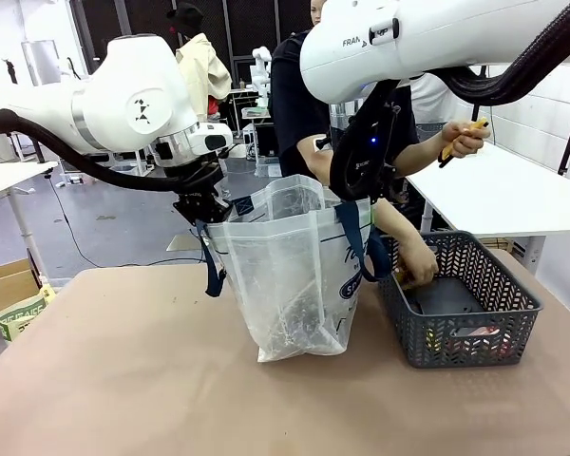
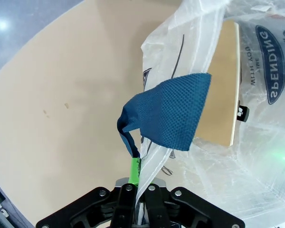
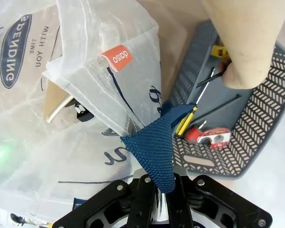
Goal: Transfer purchased items from the store into the shopping bag.
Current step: Move the Reusable shopping bag to the right side of the table.
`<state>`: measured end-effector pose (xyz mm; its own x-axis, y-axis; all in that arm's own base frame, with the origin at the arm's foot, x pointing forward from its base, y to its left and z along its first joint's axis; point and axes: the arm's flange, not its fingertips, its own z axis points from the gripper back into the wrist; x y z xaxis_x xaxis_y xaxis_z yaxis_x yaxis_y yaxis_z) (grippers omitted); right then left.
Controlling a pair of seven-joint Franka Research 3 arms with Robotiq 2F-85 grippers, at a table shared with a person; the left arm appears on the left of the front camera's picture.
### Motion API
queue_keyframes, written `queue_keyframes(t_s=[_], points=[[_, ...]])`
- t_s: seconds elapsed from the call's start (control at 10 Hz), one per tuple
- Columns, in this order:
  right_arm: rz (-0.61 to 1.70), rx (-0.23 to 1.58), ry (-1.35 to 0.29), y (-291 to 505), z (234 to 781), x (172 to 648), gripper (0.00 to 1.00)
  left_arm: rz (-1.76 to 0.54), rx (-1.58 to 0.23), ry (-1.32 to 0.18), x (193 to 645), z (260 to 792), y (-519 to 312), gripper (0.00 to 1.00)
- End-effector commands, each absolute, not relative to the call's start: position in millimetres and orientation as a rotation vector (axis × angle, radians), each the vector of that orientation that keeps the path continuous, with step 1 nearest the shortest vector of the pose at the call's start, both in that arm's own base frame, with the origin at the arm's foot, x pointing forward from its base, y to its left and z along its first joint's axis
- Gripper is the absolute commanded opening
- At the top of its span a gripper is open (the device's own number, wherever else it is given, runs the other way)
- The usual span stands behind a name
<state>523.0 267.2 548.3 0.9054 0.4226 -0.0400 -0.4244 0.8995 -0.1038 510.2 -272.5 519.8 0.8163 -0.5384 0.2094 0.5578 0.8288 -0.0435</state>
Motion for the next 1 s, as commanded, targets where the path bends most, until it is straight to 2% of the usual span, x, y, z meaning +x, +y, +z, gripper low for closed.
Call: queue_keyframes(t_s=[0.0,0.3,0.9], points=[[0.466,-0.107,-0.003,267,548,522,0.0,-0.646,-0.122,-0.169,505,514,-270,0.0],[0.511,-0.101,-0.073,266,547,520,0.0,-0.676,-0.138,-0.165,504,513,-270,0.0],[0.488,-0.093,-0.045,274,551,526,0.0,-0.652,-0.117,-0.184,508,518,-274,0.0]])
